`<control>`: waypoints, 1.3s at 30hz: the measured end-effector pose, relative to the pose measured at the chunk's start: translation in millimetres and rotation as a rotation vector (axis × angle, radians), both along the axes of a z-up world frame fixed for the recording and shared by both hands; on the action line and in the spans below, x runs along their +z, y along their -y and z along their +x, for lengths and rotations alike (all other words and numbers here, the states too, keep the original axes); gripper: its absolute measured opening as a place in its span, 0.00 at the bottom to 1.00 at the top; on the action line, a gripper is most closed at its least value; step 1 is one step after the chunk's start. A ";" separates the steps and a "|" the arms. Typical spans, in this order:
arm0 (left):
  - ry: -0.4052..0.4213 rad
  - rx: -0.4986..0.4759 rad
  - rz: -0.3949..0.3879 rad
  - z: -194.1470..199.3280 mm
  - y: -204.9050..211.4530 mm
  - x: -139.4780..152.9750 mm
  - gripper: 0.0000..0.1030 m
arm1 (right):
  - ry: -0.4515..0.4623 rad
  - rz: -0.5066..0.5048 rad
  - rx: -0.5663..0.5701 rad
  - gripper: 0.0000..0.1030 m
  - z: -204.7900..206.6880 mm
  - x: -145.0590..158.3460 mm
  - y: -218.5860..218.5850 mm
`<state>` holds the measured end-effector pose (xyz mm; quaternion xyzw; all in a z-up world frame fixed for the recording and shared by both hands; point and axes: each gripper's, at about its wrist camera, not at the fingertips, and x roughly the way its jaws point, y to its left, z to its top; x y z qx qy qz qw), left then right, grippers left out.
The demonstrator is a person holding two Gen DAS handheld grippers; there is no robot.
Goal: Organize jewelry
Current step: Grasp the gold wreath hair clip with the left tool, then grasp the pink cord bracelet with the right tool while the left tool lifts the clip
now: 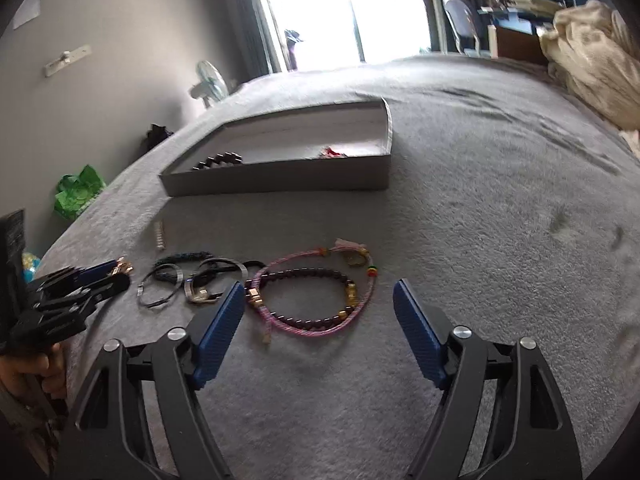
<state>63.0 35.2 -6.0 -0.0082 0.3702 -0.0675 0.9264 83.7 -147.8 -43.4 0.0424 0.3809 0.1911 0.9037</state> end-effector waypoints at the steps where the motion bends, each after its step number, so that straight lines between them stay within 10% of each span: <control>1: 0.003 0.000 -0.003 -0.4 -0.2 0.4 0.41 | -0.010 0.002 -0.010 0.66 2.6 -1.4 1.4; 15: 0.010 0.001 -0.016 0.4 -3.2 -3.0 0.41 | -0.129 -0.057 -0.050 0.05 43.8 -18.8 -1.6; 39: 0.079 0.037 -0.012 23.2 -18.5 39.3 0.41 | 0.101 0.072 -0.028 0.05 19.1 44.4 6.1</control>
